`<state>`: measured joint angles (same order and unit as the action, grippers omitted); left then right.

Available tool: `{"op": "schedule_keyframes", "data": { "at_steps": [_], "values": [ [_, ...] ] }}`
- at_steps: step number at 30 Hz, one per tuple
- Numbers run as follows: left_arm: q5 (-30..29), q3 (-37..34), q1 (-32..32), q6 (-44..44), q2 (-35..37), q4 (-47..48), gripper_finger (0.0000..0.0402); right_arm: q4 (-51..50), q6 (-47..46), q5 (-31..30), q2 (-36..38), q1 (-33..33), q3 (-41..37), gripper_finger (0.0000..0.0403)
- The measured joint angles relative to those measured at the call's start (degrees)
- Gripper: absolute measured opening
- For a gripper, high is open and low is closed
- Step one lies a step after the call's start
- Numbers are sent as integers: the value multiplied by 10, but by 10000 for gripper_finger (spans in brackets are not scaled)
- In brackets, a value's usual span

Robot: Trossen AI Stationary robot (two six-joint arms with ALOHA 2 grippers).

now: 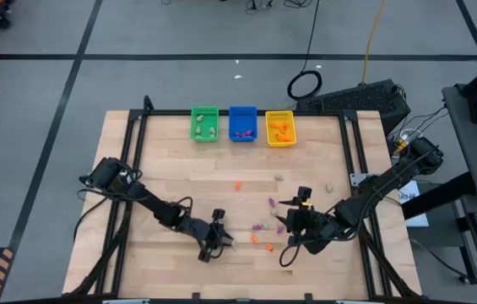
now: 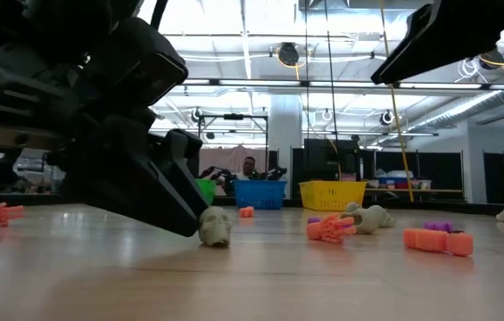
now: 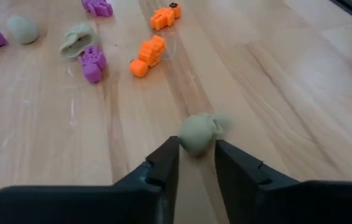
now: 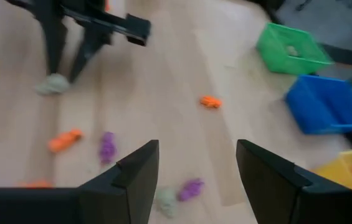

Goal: Sort Halloween decoration
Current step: Put the gray skull toy into the green bin

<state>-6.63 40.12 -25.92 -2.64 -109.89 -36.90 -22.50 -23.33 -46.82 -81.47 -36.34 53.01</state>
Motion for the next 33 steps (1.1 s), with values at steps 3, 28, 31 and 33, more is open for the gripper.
{"op": "schedule_keyframes", "data": {
  "at_steps": [3,28,31,33],
  "values": [
    [0,0,-3,-1,0,-1,130,42,0,40,-4,0,0,201],
    [132,28,45,124,0,5,203,198,53,156,-108,-28,0,201],
    [148,28,49,122,0,23,203,207,63,156,-108,-28,0,201],
    [150,28,49,123,0,29,203,210,67,157,-108,-28,0,201]
  ]
}}
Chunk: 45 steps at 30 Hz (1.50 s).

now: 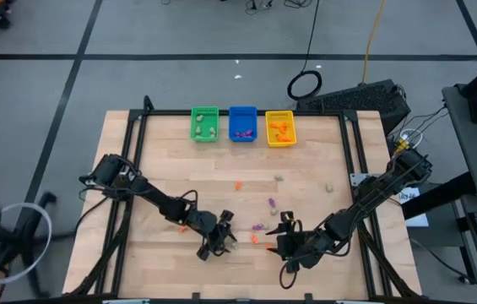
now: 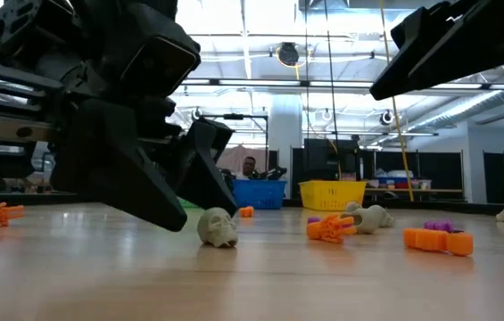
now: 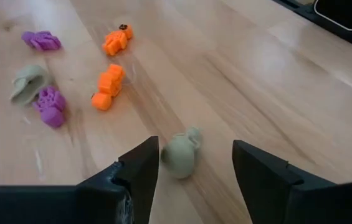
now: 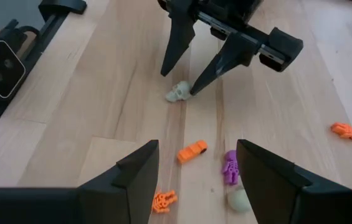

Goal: Sort Halloween decoration
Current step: Put the gray skull toy into the green bin

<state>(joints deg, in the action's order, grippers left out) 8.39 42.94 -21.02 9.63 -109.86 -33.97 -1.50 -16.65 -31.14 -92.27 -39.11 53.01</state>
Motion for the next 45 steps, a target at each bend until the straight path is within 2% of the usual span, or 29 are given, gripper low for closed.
{"op": "schedule_keyframes", "data": {
  "at_steps": [9,20,23,35,45],
  "values": [
    [0,0,0,2,0,-15,203,0,3,1,0,0,0,201],
    [6,22,8,-2,-40,-17,202,3,9,1,0,0,0,201],
    [6,23,9,-2,-41,-14,187,3,9,0,0,0,0,201],
    [7,23,9,-2,-40,-3,75,0,9,-1,0,0,0,201],
    [-17,22,12,0,-1,19,75,4,41,-19,2,2,0,201]
  ]
}}
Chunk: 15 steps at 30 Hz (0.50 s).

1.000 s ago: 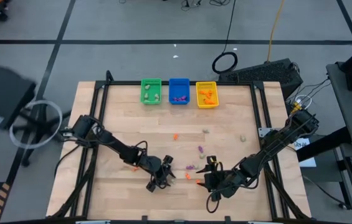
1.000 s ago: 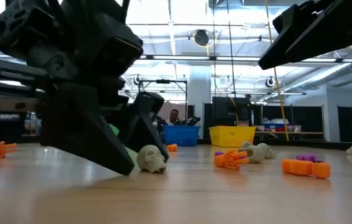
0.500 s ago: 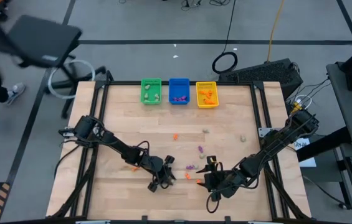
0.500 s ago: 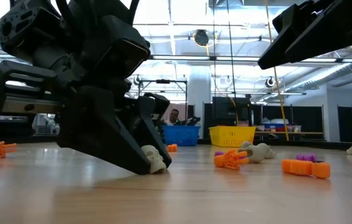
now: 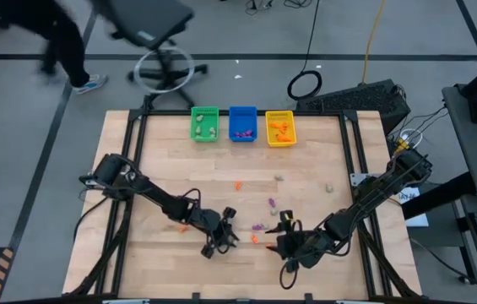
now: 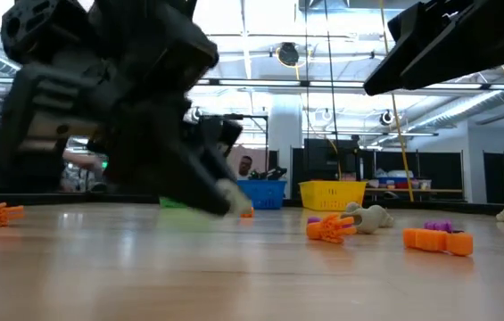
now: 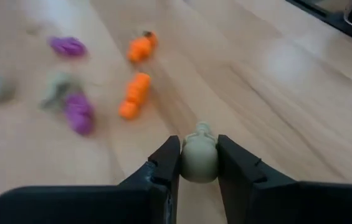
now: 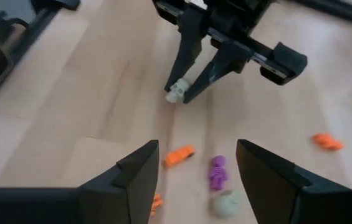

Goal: Sort Halloween decoration
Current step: Put the gray skull toy into the green bin

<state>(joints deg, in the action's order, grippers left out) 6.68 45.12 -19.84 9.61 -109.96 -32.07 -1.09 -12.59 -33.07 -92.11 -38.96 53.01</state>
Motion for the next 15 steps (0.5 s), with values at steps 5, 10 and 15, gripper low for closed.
{"op": "schedule_keyframes", "data": {
  "at_steps": [5,10,15],
  "values": [
    [-66,0,1,4,64,65,76,0,38,-32,26,0,0,201],
    [-122,0,4,4,151,134,76,-20,75,-31,71,0,0,201],
    [-135,0,8,48,245,196,76,-55,111,-46,116,12,0,200]
  ]
}}
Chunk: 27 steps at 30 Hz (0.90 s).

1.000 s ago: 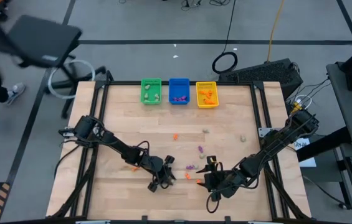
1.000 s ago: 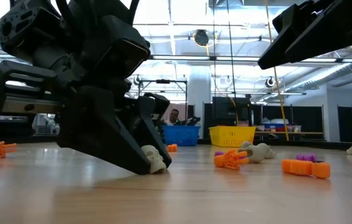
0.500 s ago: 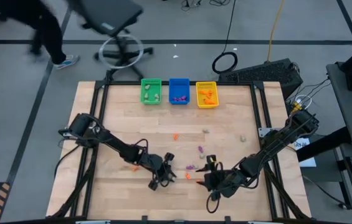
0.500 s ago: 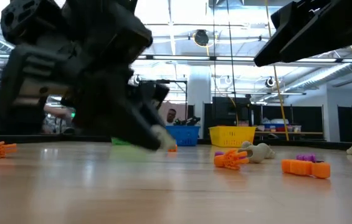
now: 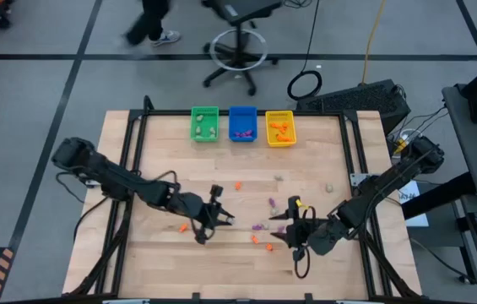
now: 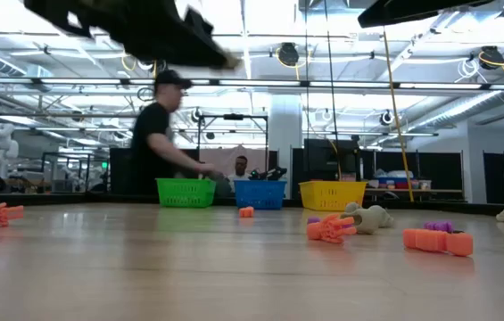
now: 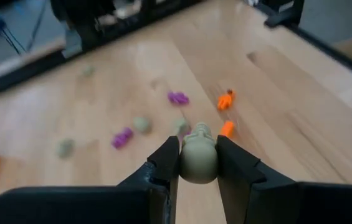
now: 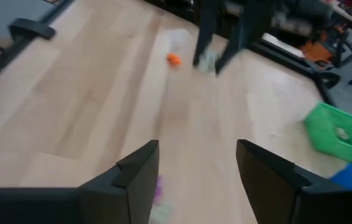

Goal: Sort Halloween decoration
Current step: Put the gray skull toy into the green bin

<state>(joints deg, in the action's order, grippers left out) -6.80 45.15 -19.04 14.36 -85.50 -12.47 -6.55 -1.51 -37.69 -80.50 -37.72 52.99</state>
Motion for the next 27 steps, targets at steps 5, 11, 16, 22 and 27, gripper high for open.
{"op": "schedule_keyframes", "data": {
  "at_steps": [5,11,16,22,27],
  "values": [
    [-17,0,11,29,88,53,76,-33,13,3,23,23,0,189],
    [-73,0,36,32,176,122,77,5,9,17,21,45,-42,168],
    [-115,-7,65,-4,221,177,77,76,29,20,21,55,-86,143],
    [-130,-49,82,-39,238,170,77,129,58,20,23,63,-97,110],
    [-130,-64,81,-51,238,156,77,135,56,47,23,74,-98,85]
  ]
}}
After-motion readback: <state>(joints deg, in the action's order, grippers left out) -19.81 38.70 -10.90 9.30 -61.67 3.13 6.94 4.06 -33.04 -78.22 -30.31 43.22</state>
